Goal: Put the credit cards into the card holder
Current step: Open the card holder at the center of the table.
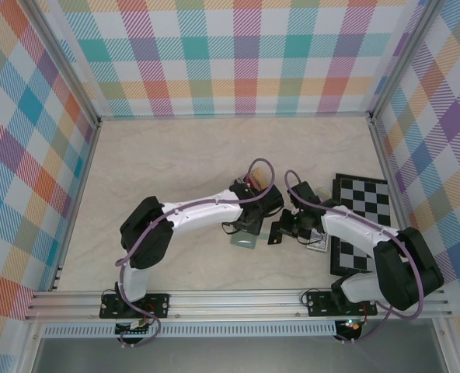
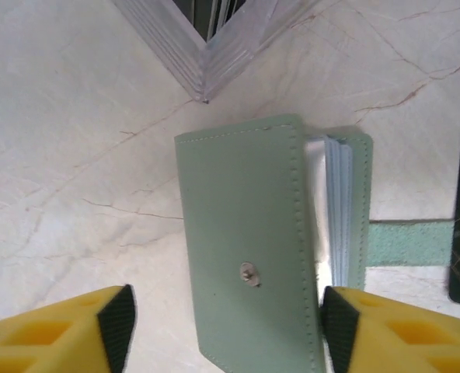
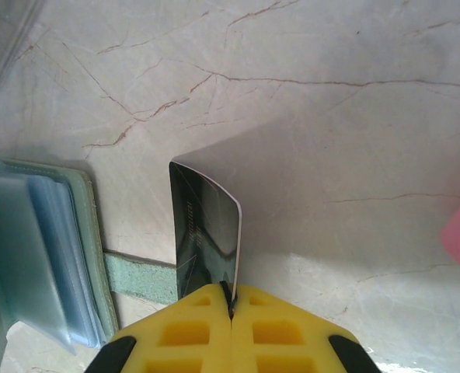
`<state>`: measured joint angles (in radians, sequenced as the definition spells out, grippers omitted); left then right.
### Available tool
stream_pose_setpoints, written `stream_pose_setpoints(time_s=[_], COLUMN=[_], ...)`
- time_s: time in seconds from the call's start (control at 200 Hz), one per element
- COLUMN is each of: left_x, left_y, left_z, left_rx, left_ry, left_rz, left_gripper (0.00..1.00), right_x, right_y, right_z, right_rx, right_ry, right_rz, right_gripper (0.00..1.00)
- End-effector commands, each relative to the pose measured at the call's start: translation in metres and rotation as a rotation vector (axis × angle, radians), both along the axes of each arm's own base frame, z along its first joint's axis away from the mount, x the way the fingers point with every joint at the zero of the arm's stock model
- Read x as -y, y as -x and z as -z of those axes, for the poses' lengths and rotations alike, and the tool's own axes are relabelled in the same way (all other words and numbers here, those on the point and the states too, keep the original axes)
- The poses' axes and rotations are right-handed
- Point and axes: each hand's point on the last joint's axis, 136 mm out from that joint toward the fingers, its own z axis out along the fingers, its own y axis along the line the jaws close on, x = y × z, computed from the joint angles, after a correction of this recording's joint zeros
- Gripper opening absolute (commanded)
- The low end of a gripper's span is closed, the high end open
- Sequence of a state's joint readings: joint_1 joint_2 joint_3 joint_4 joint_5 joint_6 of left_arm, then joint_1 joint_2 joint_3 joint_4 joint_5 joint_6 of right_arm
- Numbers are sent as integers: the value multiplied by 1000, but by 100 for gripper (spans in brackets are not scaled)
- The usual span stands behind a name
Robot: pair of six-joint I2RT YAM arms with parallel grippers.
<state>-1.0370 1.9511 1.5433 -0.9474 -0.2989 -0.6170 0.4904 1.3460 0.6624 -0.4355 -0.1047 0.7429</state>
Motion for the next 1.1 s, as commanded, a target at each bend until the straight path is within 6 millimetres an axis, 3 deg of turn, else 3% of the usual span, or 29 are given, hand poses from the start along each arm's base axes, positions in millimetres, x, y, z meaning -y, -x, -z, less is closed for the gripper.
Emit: stream_pose_setpoints(time_s=[0.0,0.305,0.45,0.8,0.965,1.095], left_x=[-21,-40,-42,-37,-34,-40], left_y=[-2,-6,-4,11,14,13], left_z=[-9,-5,0,17,27,27], left_rx=[12,-42,-100,-203,-212,-194], left_ry=[-19,95,215,557,624,610], left_rz=[-26,-82,-109,-264,-336,-361], left_gripper=[57,13,0,0,0,0], right_x=[24,25,22,-2,-14,-17], right_y=[11,7,4,-9,-13,-14], right_z=[16,12,8,-31,-55,-64], right_rx=[-58,-51,-44,59,141,182], right_ry=[125,137,132,-11,-106,-127], right_rz=[13,4,-11,-47,-58,-51], right_gripper=[3,3,2,3,3,3])
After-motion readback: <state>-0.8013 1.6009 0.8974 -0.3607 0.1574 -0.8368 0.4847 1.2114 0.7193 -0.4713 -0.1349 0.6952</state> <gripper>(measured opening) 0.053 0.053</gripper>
